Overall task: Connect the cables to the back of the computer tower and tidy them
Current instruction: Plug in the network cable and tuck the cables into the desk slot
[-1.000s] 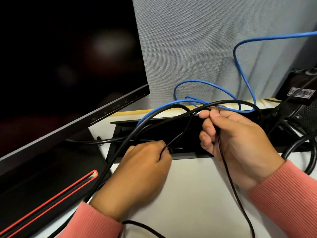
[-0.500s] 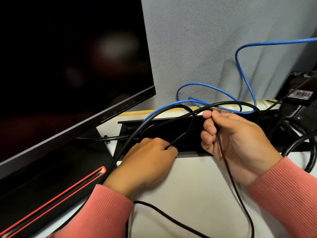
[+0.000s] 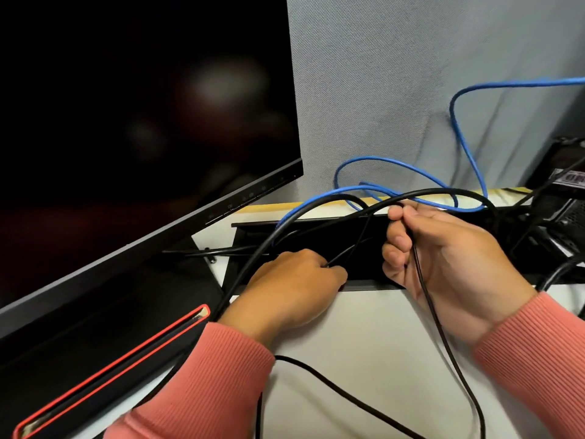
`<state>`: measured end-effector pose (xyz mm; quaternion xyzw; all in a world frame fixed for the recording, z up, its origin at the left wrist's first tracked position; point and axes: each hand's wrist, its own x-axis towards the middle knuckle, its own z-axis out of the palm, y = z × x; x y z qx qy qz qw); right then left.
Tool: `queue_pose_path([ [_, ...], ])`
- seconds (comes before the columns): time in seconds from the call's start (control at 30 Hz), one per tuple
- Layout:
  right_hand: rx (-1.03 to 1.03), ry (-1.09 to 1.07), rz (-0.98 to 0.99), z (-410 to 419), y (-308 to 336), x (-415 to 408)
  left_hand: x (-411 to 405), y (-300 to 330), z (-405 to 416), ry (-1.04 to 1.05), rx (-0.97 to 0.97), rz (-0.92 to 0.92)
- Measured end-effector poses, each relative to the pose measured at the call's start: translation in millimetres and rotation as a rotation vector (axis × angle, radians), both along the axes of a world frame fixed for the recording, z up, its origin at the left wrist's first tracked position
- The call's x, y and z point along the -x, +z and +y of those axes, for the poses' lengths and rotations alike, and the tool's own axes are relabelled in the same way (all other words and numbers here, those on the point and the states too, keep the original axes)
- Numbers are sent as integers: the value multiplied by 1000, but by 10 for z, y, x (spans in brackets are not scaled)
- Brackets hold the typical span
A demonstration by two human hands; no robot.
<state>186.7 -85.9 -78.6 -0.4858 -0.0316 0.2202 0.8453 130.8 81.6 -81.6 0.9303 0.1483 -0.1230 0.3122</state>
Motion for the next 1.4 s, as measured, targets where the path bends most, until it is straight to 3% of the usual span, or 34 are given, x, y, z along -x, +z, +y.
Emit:
queue_pose_path([
  [0.37, 112, -18, -62, -44, 26, 11, 5, -205, -7, 195, 225, -249],
  [0.77, 241, -24, -132, -82, -24, -21, -3, -253, 11, 242, 176, -277],
  [1.03, 646, -31, -395, -83, -127, -64, -32, -283, 40, 266, 220, -297],
  [1.17, 933, -31, -636, -41, -209, -101, -44, -293, 31, 276, 226, -305],
  [1.4, 1406, 368, -659, 156, -150, -173, -55, -315, 17, 276, 270, -346],
])
